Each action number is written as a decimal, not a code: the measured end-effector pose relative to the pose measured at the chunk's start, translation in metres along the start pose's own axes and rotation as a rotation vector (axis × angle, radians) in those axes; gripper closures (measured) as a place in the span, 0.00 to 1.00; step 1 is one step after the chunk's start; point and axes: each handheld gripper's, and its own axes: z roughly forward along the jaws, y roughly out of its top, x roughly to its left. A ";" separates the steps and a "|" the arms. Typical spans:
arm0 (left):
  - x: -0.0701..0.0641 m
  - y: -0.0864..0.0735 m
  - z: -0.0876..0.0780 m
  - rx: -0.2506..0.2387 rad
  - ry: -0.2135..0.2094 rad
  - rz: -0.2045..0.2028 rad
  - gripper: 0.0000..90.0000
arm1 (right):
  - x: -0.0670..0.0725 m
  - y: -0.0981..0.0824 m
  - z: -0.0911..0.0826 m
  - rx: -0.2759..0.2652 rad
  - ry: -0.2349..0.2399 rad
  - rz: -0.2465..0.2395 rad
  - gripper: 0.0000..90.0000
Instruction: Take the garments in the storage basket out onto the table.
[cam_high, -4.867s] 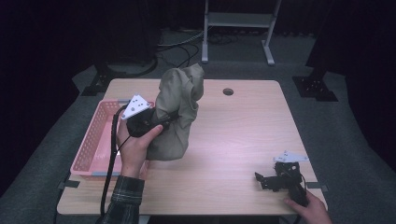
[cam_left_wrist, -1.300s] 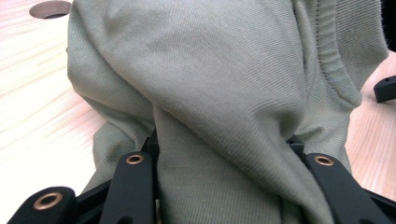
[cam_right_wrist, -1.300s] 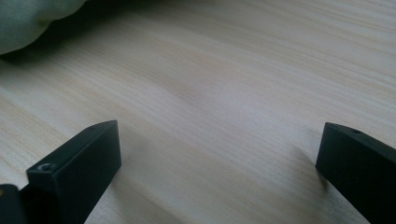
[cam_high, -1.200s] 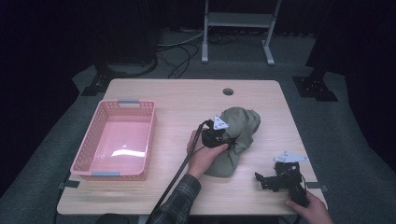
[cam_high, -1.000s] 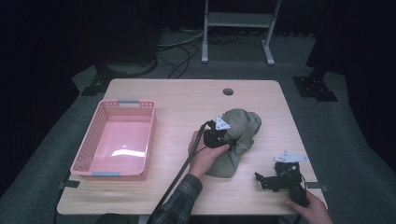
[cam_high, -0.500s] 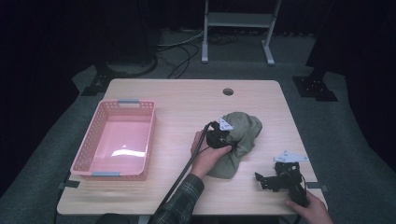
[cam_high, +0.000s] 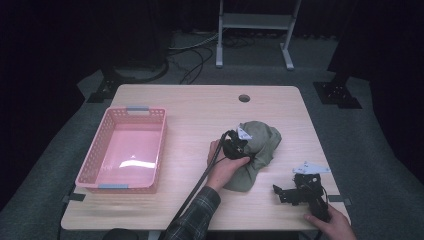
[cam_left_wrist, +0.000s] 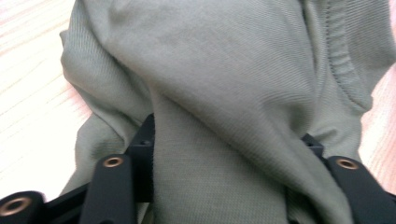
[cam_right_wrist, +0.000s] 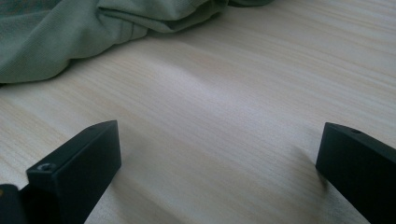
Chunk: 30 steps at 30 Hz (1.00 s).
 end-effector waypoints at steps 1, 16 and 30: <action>0.000 0.000 0.000 0.001 0.003 -0.001 0.44 | 0.000 0.000 0.000 0.000 0.000 0.000 0.00; 0.000 0.001 0.004 0.026 0.034 -0.008 0.23 | 0.000 0.000 0.000 0.000 0.000 0.000 0.00; -0.002 0.002 0.006 0.044 0.075 -0.002 0.11 | 0.000 0.000 0.000 0.000 0.000 0.000 0.00</action>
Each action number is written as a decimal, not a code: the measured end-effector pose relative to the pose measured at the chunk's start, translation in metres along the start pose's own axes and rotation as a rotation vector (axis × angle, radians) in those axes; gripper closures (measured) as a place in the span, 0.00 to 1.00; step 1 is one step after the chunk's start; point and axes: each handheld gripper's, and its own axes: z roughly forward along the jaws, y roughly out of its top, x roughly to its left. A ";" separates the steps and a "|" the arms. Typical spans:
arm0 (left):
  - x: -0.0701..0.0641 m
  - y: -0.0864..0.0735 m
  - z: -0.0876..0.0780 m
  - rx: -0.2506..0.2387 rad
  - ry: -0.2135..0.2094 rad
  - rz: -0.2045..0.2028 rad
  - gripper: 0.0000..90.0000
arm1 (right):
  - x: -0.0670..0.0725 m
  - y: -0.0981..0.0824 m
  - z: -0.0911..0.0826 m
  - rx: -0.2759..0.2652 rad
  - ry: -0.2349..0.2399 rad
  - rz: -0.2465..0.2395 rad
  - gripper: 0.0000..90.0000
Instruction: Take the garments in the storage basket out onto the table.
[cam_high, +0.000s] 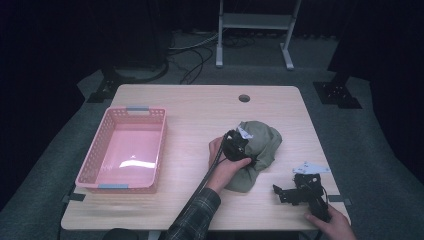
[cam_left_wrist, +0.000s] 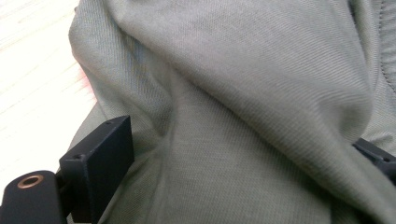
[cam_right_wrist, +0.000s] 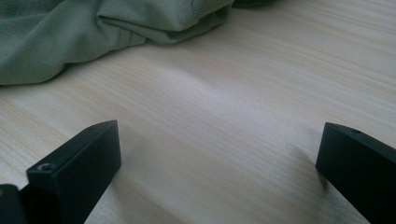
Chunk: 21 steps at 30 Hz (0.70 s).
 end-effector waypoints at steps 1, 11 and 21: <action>0.000 0.000 0.000 -0.001 0.002 0.002 0.11 | 0.000 0.000 0.000 0.000 0.000 0.000 0.00; -0.002 0.002 -0.004 -0.009 0.007 0.017 0.11 | 0.000 0.000 0.000 0.000 0.000 0.001 0.00; -0.003 0.006 -0.015 -0.039 -0.011 0.018 0.11 | 0.000 0.000 0.000 0.000 0.001 0.002 0.00</action>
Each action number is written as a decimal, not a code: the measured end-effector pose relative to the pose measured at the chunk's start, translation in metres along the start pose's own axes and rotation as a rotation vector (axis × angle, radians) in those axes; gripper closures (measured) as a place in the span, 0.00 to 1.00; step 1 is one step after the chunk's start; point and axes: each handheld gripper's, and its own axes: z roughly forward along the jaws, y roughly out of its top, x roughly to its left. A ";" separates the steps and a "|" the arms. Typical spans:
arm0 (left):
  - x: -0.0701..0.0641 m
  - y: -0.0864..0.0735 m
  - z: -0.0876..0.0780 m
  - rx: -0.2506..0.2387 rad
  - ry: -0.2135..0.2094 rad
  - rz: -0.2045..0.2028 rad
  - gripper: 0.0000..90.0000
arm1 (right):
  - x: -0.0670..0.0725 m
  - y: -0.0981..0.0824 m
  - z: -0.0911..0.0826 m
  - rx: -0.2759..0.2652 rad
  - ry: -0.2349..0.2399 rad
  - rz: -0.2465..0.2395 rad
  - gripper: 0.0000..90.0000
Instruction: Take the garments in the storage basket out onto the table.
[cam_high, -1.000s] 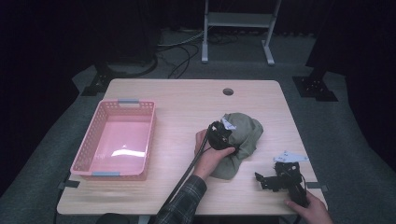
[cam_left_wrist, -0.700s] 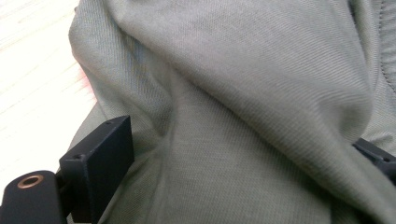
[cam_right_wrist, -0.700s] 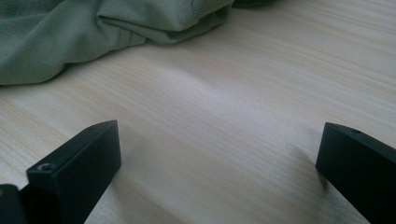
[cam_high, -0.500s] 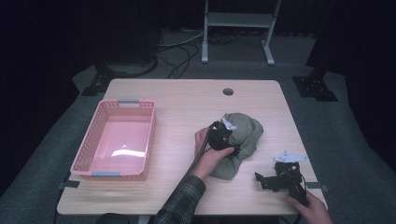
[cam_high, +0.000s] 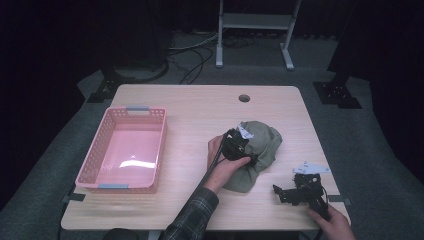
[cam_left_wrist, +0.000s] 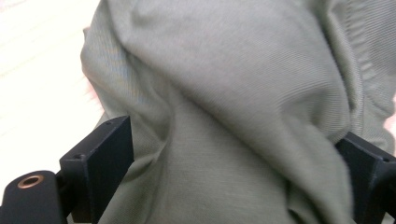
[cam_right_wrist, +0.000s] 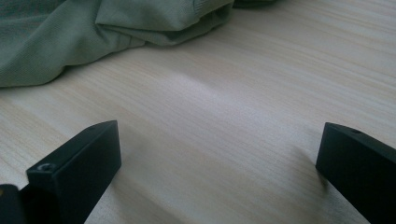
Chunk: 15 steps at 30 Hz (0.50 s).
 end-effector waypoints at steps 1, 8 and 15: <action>0.000 0.001 -0.002 -0.008 -0.005 -0.005 0.11 | 0.000 0.000 0.000 0.000 0.000 0.000 0.00; 0.003 0.007 -0.016 -0.054 -0.030 -0.010 0.11 | 0.000 0.000 0.000 0.001 0.000 -0.001 0.00; 0.005 0.011 -0.026 -0.089 -0.053 -0.008 0.11 | 0.000 0.000 0.000 0.001 -0.001 -0.001 0.00</action>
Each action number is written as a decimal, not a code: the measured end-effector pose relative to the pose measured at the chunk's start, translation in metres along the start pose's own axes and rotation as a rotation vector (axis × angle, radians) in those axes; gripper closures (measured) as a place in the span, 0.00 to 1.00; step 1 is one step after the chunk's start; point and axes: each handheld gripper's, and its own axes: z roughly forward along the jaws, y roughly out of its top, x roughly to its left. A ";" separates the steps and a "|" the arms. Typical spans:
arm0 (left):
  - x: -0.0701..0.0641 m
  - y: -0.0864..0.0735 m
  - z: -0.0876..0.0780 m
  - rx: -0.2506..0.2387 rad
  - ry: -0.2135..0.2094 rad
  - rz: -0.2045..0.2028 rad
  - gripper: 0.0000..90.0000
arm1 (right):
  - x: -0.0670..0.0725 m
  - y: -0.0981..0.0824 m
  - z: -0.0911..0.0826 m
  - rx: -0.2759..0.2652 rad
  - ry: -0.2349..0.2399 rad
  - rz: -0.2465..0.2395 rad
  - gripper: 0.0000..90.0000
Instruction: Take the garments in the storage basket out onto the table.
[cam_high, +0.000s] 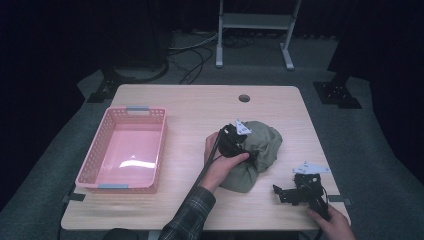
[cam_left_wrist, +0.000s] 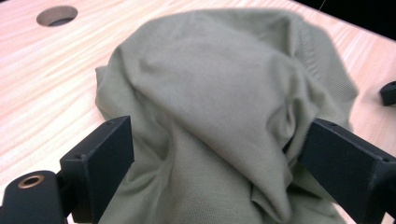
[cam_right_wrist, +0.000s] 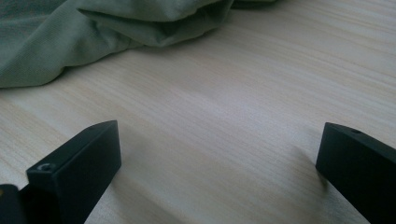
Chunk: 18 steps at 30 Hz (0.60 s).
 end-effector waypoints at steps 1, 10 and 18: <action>0.000 0.001 -0.002 -0.011 0.000 0.002 0.11 | 0.000 0.000 0.000 0.000 0.000 0.000 0.00; 0.003 0.007 -0.021 -0.122 -0.002 -0.001 0.11 | 0.000 0.000 0.000 -0.001 0.000 -0.001 0.00; 0.002 0.012 -0.035 -0.223 -0.003 0.013 0.11 | 0.000 0.000 0.000 0.000 0.000 0.000 0.00</action>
